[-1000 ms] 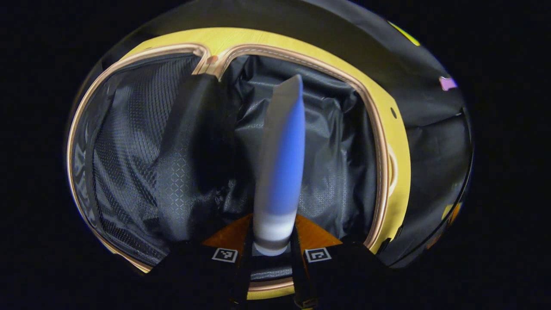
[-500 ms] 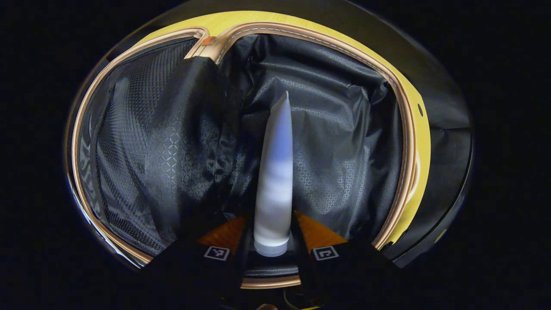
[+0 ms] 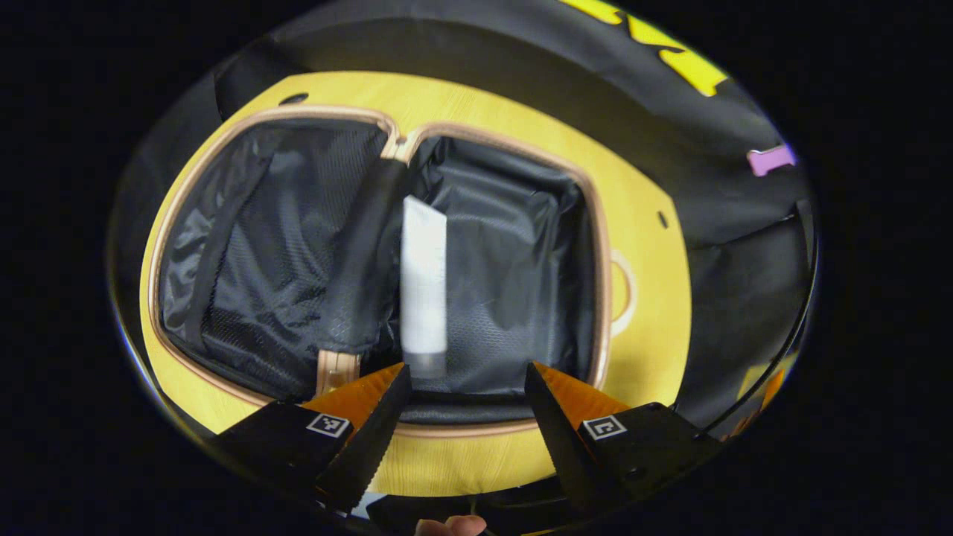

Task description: First open the suitcase, pack the skin care products into it, and then close the suitcase.

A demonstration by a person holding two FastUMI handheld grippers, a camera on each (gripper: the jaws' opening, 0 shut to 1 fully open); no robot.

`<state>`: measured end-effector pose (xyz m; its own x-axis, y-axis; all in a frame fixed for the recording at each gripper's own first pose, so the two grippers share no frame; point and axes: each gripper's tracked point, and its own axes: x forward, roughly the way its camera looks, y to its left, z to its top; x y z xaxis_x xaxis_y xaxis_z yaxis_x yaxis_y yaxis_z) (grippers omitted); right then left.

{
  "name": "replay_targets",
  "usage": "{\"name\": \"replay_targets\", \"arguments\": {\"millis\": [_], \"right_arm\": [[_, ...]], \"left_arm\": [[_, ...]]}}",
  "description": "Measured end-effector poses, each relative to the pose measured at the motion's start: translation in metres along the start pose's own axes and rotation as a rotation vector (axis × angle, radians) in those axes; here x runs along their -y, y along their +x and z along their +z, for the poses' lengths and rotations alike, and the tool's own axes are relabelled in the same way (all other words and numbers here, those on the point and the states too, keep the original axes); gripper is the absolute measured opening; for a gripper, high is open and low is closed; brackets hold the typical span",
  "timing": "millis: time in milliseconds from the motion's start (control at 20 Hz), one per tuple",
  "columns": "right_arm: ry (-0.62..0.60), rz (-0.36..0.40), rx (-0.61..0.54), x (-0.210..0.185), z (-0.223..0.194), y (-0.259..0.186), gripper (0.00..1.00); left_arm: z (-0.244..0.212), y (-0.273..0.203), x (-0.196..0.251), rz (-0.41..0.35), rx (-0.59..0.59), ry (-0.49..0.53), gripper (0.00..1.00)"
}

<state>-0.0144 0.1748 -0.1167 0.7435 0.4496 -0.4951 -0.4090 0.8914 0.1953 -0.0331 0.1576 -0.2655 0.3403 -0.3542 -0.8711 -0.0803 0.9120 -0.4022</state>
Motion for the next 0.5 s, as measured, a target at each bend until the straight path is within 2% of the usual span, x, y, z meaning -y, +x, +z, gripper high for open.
{"name": "replay_targets", "arguments": {"millis": [150, 300, 400, 500], "right_arm": [[-0.003, 0.103, -0.074, -0.038, -0.006, 0.038, 0.47], [0.006, 0.154, -0.181, -0.063, -0.019, 0.081, 0.47], [0.025, 0.176, -0.311, -0.080, -0.041, 0.105, 0.48], [0.079, 0.207, -0.458, -0.099, -0.069, 0.129, 0.46]], "left_arm": [[-0.017, -0.031, -0.012, 0.004, 0.152, 0.051, 0.98], [-0.044, -0.062, -0.025, -0.007, 0.274, 0.063, 0.98], [-0.065, -0.079, -0.031, -0.041, 0.315, 0.048, 0.98], [-0.081, -0.095, -0.043, -0.043, 0.339, 0.023, 0.98]]}}
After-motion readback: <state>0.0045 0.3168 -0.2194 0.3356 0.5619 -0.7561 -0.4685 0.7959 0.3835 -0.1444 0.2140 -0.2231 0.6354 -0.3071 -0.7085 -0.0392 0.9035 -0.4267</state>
